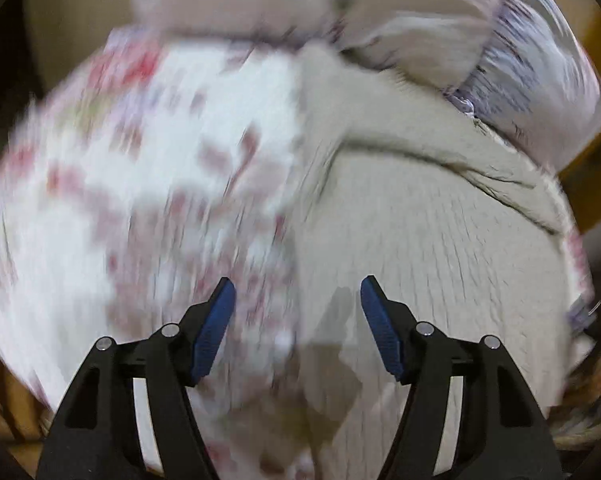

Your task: Fold small clothes

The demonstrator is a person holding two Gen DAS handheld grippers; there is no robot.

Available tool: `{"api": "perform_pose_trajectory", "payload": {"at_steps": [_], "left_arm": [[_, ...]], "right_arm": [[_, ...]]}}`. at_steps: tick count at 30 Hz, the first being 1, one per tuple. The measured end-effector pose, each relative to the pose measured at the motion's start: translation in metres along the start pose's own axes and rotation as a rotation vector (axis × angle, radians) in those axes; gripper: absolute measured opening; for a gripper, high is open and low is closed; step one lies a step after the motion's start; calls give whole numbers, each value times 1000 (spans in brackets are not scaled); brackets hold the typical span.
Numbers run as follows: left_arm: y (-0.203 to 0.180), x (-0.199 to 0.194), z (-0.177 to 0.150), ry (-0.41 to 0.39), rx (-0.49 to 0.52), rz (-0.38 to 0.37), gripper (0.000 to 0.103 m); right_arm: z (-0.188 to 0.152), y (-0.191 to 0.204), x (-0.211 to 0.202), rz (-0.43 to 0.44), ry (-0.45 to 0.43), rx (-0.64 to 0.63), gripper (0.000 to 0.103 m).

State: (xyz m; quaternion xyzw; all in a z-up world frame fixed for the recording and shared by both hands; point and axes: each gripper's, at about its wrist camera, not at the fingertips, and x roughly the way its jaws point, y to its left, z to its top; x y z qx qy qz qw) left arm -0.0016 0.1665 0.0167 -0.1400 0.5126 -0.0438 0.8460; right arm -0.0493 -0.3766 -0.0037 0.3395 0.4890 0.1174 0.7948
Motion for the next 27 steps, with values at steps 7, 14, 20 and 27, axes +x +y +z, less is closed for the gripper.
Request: {"api": "perform_pose_trajectory", "payload": {"at_steps": [7, 14, 20, 27], "left_arm": [[0, -17, -54, 94, -90, -232, 40], [-36, -5, -58, 183, -89, -335, 7], [-42, -10, 59, -51, -28, -415, 6], [-40, 47, 190, -143, -111, -202, 64]], "right_arm": [[-66, -8, 14, 210, 235, 61, 24], [-37, 21, 20, 259, 193, -44, 9], [68, 60, 21, 381, -34, -140, 8], [193, 49, 86, 203, -198, 23, 74]]}}
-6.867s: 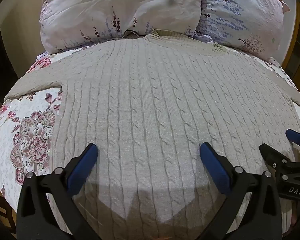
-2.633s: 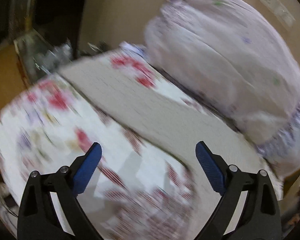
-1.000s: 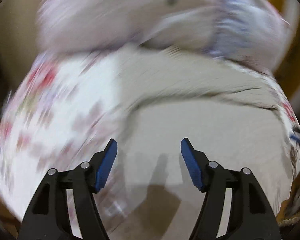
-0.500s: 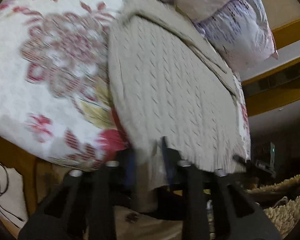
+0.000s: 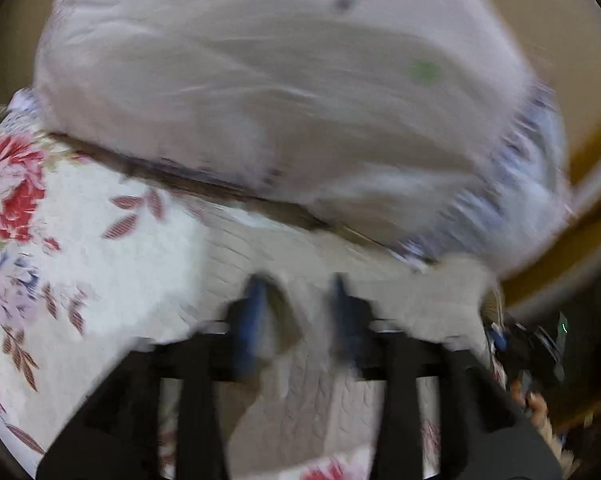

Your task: Fold small clothes

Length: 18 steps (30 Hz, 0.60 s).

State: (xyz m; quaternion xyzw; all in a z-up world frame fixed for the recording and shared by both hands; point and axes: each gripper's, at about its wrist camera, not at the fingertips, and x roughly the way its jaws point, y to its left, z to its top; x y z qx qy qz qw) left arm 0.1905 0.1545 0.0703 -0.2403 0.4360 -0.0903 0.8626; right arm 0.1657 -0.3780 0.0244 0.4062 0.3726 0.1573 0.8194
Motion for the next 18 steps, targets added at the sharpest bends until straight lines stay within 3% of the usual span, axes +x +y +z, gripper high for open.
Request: {"api": "perform_pose_trajectory", "payload": {"at_steps": [1, 3, 6, 8, 10, 11, 13, 16, 18], "left_arm": [[8, 3, 3, -2, -33, 57, 72], [24, 4, -1, 17, -60, 28, 72], [37, 21, -15, 114, -66, 26, 72], [42, 37, -23, 162, -87, 4, 71], [38, 49, -32, 158, -111, -20, 65], [35, 51, -33, 142, -108, -36, 45], [28, 65, -39, 173, -173, -76, 19], [14, 55, -39, 139, -212, -131, 14], [-19, 39, -35, 100, -206, -233, 13]], "right_arm": [[0, -7, 3, -23, -9, 48, 74], [-5, -14, -1, 6, -12, 68, 80], [-16, -18, -11, -58, -7, 10, 81], [-16, -27, -14, -56, 7, 42, 81], [-17, -34, -18, -36, 13, 72, 81], [-16, -34, -20, -32, 17, 71, 81], [-19, -29, -19, -28, 33, 58, 81], [-15, -26, -21, -25, 56, 26, 81], [-8, -27, -32, -33, 43, 2, 81]]}}
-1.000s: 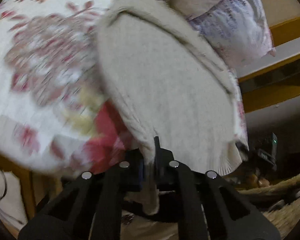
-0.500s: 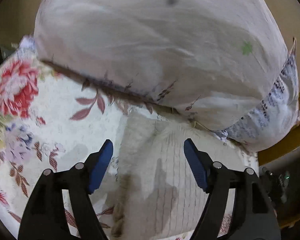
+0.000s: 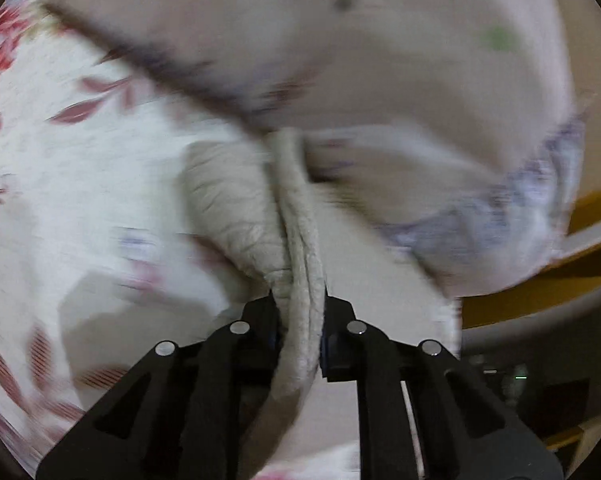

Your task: Fold small clothes

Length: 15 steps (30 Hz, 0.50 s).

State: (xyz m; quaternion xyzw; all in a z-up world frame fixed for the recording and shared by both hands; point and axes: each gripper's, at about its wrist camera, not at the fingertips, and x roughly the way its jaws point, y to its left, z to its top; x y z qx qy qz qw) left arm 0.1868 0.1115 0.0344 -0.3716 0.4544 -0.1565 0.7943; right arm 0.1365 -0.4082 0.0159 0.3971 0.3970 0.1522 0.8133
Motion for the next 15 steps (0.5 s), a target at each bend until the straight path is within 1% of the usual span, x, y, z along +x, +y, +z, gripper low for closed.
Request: {"api": "perform_pose_trajectory", "payload": {"at_steps": [1, 3, 4, 5, 6, 7, 8, 10, 11, 12, 13, 14, 15], "left_arm": [[-14, -1, -2, -2, 7, -45, 13], [-65, 8, -11, 6, 47, -167, 13], [-88, 19, -17, 23, 61, -229, 13], [-117, 38, -27, 58, 71, -307, 13], [-138, 57, -36, 92, 71, -363, 13], [-156, 77, -46, 130, 64, -409, 15], [-175, 106, -59, 187, 49, -458, 24], [-194, 148, -77, 302, 4, -527, 38], [-197, 158, -84, 333, -27, -534, 46], [-195, 157, -86, 324, -35, -534, 54], [-191, 152, -84, 290, -23, -524, 72], [-182, 137, -77, 215, 19, -457, 86], [-171, 119, -70, 160, 54, -387, 88]], "right_arm": [[4, -2, -6, -5, -11, -6, 81], [15, -8, -19, -18, -40, -15, 81], [20, -12, -25, -24, -52, -14, 81], [25, -17, -30, -30, -64, -12, 81], [30, -21, -35, -36, -75, -7, 81], [37, -26, -41, -44, -91, -4, 81], [42, -30, -44, -51, -101, -5, 81], [51, -37, -46, -59, -99, 0, 82], [55, -42, -45, -48, -87, 15, 85], [58, -45, -44, -38, -77, 27, 88], [60, -50, -42, -18, -58, 45, 90], [61, -52, -39, -2, -40, 52, 92], [61, -54, -36, 8, -22, 55, 93]]}}
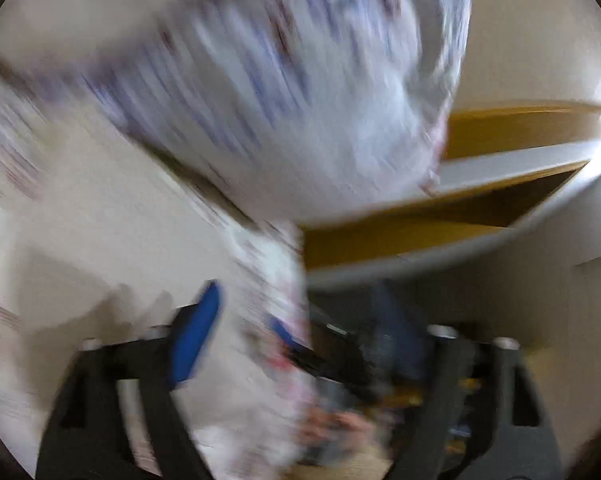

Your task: Fold small clothes

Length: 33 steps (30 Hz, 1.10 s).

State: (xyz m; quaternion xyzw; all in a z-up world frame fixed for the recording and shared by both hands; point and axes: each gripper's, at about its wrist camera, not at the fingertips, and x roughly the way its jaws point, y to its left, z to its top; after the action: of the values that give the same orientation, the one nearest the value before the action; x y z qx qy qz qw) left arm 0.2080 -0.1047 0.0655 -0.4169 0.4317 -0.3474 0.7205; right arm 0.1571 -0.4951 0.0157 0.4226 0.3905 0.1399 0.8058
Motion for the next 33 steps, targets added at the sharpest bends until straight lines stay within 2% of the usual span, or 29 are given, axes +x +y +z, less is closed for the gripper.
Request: {"api": "perform_pose_trajectory", "payload": {"at_steps": [1, 2, 3, 6, 8, 9, 10, 11, 12, 13, 14, 15, 17, 19, 20, 22, 23, 24, 25, 26, 27, 28, 29, 30, 31, 32, 33], "left_arm": [[6, -16, 4, -36, 38, 86, 89], [14, -34, 10, -53, 72, 205, 89], [23, -41, 12, -51, 87, 286, 89], [45, -44, 9, 15, 87, 390, 89], [53, -30, -1, 88, 94, 409, 89], [54, -19, -5, 122, 109, 427, 89], [53, -8, -9, 153, 126, 453, 89], [55, 5, -13, 184, 145, 479, 89], [55, 13, -17, 193, 160, 487, 91], [50, 17, -19, 165, 196, 491, 87], [46, 29, -20, 175, 211, 480, 75], [45, 32, -20, 159, 206, 490, 72], [44, 28, -17, 154, 190, 447, 41], [42, 4, -12, 164, 186, 355, 37], [33, -16, -12, 166, 225, 320, 37], [24, -46, -14, 146, 312, 336, 38], [24, -64, -13, 135, 343, 370, 41], [30, -75, -10, 128, 355, 426, 45], [34, -77, -5, 122, 367, 502, 56], [44, -82, -2, 110, 390, 638, 57], [50, -83, -2, 102, 399, 737, 57], [55, -87, -2, 92, 398, 786, 64], [52, -98, -6, 51, 384, 757, 68], [49, -106, -11, 14, 383, 749, 72], [47, -114, -16, -19, 392, 753, 81], [44, -122, -24, -55, 411, 768, 85], [45, -130, -33, -75, 420, 781, 85]], "right_arm": [[0, -2, 6, 8, 30, 0, 93], [0, -3, 12, 11, 57, -1, 93], [-2, -4, 22, 4, 94, 3, 93], [-5, -2, 45, 9, 164, 2, 93], [-8, 2, 63, 17, 211, -14, 92], [-9, 3, 71, 13, 229, -19, 84], [-11, 3, 80, 3, 244, -27, 75], [-11, 4, 83, -7, 238, -42, 53], [-11, 5, 85, -33, 236, -59, 37], [-12, 3, 87, -13, 242, -48, 34], [-13, 1, 85, 13, 235, -27, 30], [-14, 4, 83, 18, 224, -26, 28], [-20, 18, 75, 38, 190, -51, 27], [-25, 34, 67, 112, 174, -52, 26], [-30, 47, 64, 137, 172, -78, 26], [-45, 72, 68, 179, 195, -143, 26], [-53, 82, 76, 186, 215, -174, 26], [-62, 91, 90, 156, 243, -219, 28], [-67, 95, 104, 108, 272, -249, 29], [-73, 97, 118, 55, 300, -272, 29], [-78, 95, 130, -5, 316, -281, 32], [-81, 90, 136, -51, 315, -247, 34], [-82, 86, 133, -26, 294, -200, 40], [-82, 84, 128, -5, 263, -172, 55], [-81, 85, 120, 1, 213, -174, 61], [-81, 87, 117, 2, 188, -184, 62], [-80, 89, 120, 1, 190, -190, 52]]}}
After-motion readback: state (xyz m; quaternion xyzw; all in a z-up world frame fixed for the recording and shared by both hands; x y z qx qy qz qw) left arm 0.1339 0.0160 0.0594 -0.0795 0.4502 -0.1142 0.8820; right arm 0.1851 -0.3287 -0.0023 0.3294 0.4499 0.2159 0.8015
